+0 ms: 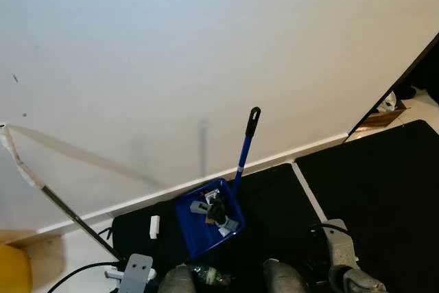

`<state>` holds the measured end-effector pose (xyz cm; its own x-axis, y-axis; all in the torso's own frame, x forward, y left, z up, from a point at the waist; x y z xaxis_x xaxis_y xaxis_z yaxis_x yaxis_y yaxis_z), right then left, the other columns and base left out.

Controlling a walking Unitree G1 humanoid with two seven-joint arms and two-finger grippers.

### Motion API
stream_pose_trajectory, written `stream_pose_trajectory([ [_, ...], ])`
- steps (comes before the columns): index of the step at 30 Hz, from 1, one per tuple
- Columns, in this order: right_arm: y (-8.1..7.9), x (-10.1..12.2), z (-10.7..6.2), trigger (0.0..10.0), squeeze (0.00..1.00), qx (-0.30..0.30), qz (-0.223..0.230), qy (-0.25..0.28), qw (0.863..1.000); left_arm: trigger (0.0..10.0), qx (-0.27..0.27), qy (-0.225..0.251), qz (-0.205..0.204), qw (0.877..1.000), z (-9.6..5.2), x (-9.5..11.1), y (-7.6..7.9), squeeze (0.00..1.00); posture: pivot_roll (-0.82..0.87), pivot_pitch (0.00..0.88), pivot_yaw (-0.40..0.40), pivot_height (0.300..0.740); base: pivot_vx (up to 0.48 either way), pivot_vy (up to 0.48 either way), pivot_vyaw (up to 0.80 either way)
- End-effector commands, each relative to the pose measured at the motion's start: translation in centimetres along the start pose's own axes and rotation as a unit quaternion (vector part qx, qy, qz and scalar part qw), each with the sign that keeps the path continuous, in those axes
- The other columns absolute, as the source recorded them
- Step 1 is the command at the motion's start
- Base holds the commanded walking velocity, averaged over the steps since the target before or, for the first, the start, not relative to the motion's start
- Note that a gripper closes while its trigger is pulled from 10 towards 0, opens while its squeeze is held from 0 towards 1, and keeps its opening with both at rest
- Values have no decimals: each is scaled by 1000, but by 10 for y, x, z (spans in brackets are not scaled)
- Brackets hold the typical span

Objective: Sweep floor

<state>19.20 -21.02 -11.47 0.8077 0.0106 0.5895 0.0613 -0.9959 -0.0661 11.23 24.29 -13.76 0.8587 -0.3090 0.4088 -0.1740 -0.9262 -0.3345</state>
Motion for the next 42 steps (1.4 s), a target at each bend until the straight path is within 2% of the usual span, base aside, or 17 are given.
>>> stream_pose_trajectory([
  [1, 4, -5, -1, 10000, 0, -5, -2, -9, 1000, 10000, -10, -9, -3, 1000, -2, -6, 9, 0, 40, 105, -71, 740, 0, 0, 0],
  [42, 3, -3, -1, 10000, 0, -3, -6, -9, 1000, 10000, -8, -8, -4, 1000, -1, -3, 8, 0, 45, 102, -73, 740, 0, 0, 0],
])
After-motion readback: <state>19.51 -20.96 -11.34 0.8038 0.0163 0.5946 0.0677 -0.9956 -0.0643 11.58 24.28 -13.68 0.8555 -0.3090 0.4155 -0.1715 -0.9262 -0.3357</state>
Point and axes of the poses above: a point about 5 cm out from each wrist's last joint towards the gripper, its own z axis pointing out of the wrist towards the gripper, its own x axis along the axis of the wrist's last joint, y = z × x, the point moved 4 cm from there along z, pointing out of the wrist towards the gripper, and after that the axes turned 7 degrees about z, right-handed, at the moved point
